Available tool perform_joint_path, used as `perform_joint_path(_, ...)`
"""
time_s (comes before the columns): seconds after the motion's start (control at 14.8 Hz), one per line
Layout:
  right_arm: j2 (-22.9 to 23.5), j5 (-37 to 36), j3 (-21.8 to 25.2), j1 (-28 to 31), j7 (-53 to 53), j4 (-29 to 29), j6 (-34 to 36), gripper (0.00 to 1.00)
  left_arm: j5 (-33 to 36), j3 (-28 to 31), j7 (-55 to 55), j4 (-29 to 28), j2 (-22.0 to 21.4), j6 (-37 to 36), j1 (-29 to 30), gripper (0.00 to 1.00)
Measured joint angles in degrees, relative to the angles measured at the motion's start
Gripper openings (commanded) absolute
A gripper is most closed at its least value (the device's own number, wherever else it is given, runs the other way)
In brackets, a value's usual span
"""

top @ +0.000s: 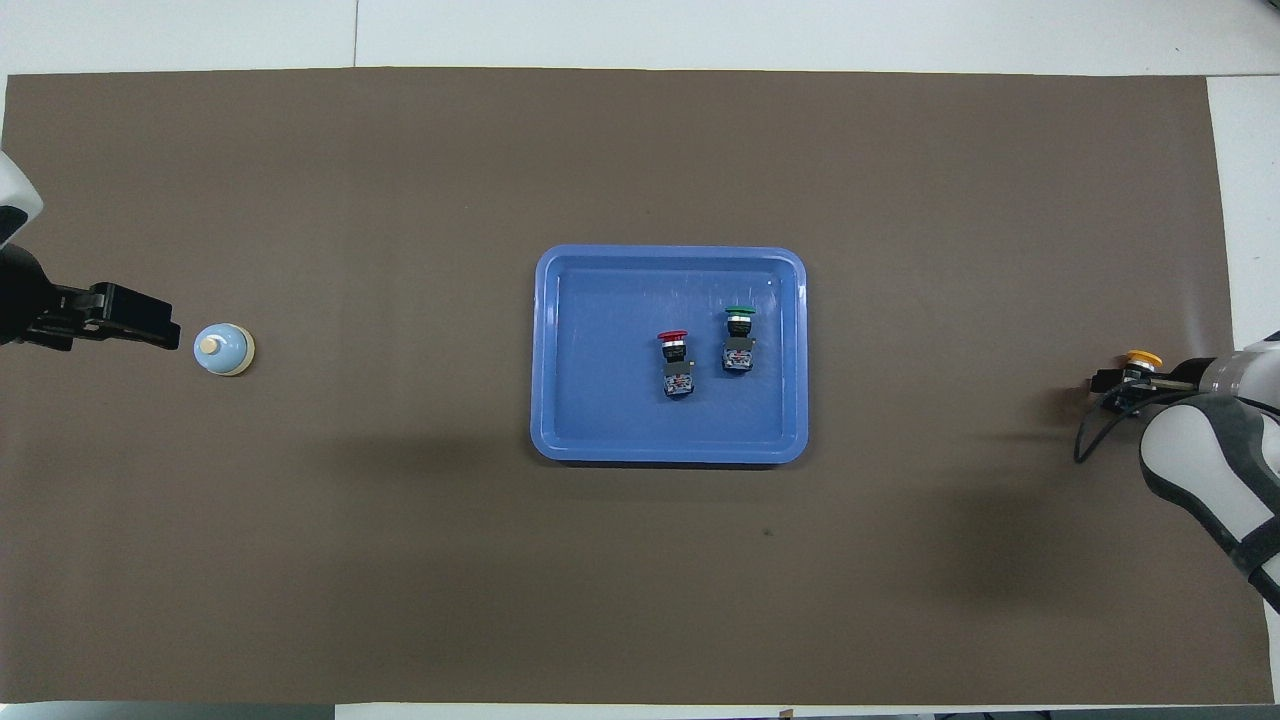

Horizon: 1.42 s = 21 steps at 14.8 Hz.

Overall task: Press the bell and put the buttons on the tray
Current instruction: 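Carry the yellow button with the right gripper into the tray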

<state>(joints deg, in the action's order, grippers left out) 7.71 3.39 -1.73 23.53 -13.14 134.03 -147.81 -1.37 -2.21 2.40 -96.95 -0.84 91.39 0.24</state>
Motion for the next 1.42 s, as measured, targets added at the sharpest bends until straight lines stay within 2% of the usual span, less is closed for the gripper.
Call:
perform_joint_path(0.34,0.01,0.0,-0.05,-0.37,-0.15,-1.84,3.32,0.0,0.0,0.0,0.0,0.0,0.0,0.0,0.0,1.0)
perform_joint_path(0.61,-0.06,0.02,-0.19,-5.45,0.04,-9.86,14.1,0.0,0.0,0.0,0.0,0.0,0.0,0.0,0.0,1.0)
perform_joint_path(0.81,0.54,0.01,-0.34,-13.55,5.74,-19.93,26.04,0.0,0.0,0.0,0.0,0.0,0.0,0.0,0.0,1.0)
perform_joint_path(1.01,2.5,-1.01,-0.54,-23.89,16.16,-28.07,33.56,0.0,0.0,0.0,0.0,0.0,0.0,0.0,0.0,1.0)
perform_joint_path(1.28,4.71,-1.47,-0.73,-37.8,27.08,-31.91,35.32,0.0,0.0,0.0,0.0,0.0,0.0,0.0,0.0,1.0)
perform_joint_path(1.42,5.64,-1.48,-0.75,-42.6,29.41,-32.98,35.32,0.0,0.0,0.0,0.0,0.0,0.0,0.0,0.0,1.0)
